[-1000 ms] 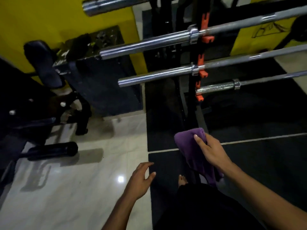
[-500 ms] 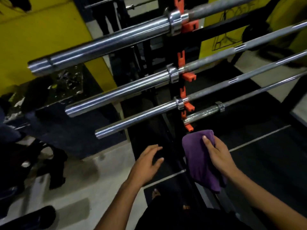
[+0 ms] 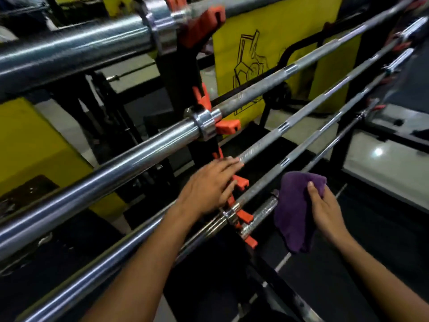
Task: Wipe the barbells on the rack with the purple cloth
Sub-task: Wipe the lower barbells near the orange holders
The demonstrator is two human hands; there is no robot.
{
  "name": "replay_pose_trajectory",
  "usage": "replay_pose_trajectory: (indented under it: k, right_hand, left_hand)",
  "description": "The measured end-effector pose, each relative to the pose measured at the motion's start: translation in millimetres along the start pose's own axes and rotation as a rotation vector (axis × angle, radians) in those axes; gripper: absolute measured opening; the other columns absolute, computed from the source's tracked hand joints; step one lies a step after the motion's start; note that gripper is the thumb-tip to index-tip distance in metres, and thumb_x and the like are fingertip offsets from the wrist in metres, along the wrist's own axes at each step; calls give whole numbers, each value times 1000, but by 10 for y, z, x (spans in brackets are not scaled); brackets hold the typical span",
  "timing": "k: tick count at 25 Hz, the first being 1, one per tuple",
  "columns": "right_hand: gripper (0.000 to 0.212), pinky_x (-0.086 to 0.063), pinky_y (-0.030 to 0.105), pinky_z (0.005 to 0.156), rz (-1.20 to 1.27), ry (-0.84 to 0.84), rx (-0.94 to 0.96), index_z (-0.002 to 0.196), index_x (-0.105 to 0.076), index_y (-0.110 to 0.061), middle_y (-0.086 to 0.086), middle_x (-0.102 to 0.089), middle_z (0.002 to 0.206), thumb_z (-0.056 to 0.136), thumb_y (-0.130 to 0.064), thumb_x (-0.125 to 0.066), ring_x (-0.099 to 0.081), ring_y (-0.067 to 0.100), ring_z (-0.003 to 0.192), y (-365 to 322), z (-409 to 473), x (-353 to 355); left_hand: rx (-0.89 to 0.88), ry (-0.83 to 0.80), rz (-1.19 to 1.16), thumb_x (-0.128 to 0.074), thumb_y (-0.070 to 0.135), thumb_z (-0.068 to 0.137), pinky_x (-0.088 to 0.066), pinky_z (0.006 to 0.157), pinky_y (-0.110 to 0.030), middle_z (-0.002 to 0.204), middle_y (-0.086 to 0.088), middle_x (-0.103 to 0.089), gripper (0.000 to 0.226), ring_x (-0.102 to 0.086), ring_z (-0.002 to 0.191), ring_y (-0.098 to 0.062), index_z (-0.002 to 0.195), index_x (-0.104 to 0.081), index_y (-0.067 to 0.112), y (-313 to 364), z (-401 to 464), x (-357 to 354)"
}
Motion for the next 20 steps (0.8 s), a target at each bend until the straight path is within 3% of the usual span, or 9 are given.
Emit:
replay_pose_trajectory:
  k: [2,4,7,9,11,16,20]
  right_hand:
    - [28,-35,25,92,-66,56,51,120,-59,-19,4,-57,122,106,-38,-44,-55,18,111,55,302,-89]
    - [40,-32,25,104,-135,120,127,134,-53,-11,9,-45,139,106,-38,-42,-48,22,127,183,658,-260]
    - [47,-26,36,117,-364,45,279,147,-41,-18,6,-24,161,106,-41,-44,-32,22,143,455,1136,-611]
    - [49,-31,56,115,-757,-79,430,142,-49,-24,10,-32,159,100,-48,-42,-31,35,144,710,1415,-802]
    - [58,-32,64,109,-1001,-222,477,133,-56,-24,9,-45,151,89,-58,-39,-33,39,144,880,1613,-894]
    - [53,-27,65,110,-982,-251,502,113,-64,-17,9,-61,121,86,-59,-44,-44,37,133,911,1767,-986]
    - [48,-19,67,115,-794,-266,522,113,-67,-15,10,-61,121,83,-48,-48,-42,36,134,896,1116,-1313]
  left_hand:
    - [-55,-45,30,-46,33,100,-46,107,-44,143,-9,-54,47,-51,132,-27,140,-55,11,-191,241,-20]
    - [-153,-19,1,-50,25,101,-47,105,-47,138,-15,-57,41,-54,129,-32,135,-59,4,-339,385,-149]
    - [-202,38,-57,-57,15,99,-47,103,-44,131,-14,-63,33,-58,124,-30,128,-65,2,-417,337,-286]
    - [-184,43,-57,-60,13,97,-47,103,-43,130,-11,-64,32,-60,122,-28,126,-67,3,-414,326,-251]
    - [-192,55,-19,-61,12,95,-47,104,-42,129,-12,-65,32,-60,122,-28,125,-67,2,-377,336,-178]
    - [-169,123,129,-55,18,98,-42,110,-45,139,-15,-59,40,-52,132,-33,131,-61,-2,-365,364,-158]
    - [-194,74,105,-57,18,96,-42,109,-47,140,-14,-58,41,-51,133,-33,132,-61,-1,-363,368,-181]
Point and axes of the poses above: each hand's wrist, its own z-axis towards the middle knuckle, its own x-axis out of the back of the hand, y = z × x, the point moved 1 cm from there along z, towards the middle knuckle
